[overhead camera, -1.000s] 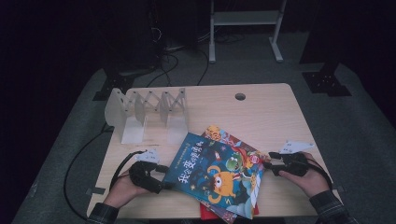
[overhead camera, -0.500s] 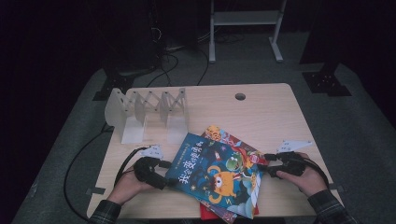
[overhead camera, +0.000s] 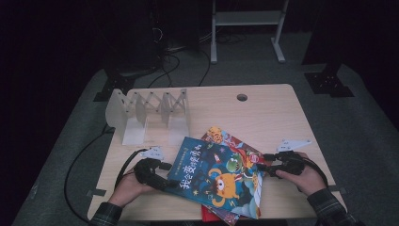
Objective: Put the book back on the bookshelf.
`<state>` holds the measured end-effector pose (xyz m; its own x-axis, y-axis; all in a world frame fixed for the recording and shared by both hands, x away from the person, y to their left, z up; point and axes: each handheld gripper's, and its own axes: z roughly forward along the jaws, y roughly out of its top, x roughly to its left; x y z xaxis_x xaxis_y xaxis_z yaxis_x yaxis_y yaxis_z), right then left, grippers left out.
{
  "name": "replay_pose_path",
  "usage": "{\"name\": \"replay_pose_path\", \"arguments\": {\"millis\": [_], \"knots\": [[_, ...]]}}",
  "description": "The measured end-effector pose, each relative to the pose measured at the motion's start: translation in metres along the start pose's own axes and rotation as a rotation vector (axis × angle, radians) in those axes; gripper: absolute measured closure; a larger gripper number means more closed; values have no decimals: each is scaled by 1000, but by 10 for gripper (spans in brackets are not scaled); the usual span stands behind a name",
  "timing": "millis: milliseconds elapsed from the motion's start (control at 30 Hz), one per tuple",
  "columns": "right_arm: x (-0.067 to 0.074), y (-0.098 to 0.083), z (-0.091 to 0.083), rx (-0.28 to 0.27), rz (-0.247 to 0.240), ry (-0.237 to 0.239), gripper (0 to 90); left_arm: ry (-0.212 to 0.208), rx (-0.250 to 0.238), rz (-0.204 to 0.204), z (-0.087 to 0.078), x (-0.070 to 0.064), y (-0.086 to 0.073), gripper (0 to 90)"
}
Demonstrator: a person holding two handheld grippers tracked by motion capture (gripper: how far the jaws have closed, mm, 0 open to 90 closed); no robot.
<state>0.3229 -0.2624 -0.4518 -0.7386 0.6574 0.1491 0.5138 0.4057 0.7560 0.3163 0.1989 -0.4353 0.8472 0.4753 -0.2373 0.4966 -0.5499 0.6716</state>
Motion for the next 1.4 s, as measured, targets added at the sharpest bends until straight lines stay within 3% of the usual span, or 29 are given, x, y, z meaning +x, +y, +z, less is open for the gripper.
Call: {"name": "replay_pose_path", "arguments": {"millis": [33,200,433,633,900,1100,1267,1300,1400], "knots": [[3,4,4,4,-12,-1,427,11,-5,-22,1,3,-1,173],[12,7,8,15,-32,4,406,15,-5,-48,1,7,-3,161],[27,-8,-1,11,-6,72,385,8,-4,-67,4,9,-6,152],[39,-6,2,19,-24,63,367,0,-1,-112,5,14,-6,140],[53,4,17,16,-34,72,356,23,-25,-180,-4,30,-13,136],[60,11,27,13,-54,79,355,41,-43,-199,-7,39,-15,135],[65,14,29,15,-71,72,359,11,-52,-239,-6,45,-18,138],[66,14,29,13,-76,72,359,-13,-52,-266,-6,47,-20,137],[66,13,29,9,-74,71,359,-47,-56,-287,-5,50,-22,145]]}}
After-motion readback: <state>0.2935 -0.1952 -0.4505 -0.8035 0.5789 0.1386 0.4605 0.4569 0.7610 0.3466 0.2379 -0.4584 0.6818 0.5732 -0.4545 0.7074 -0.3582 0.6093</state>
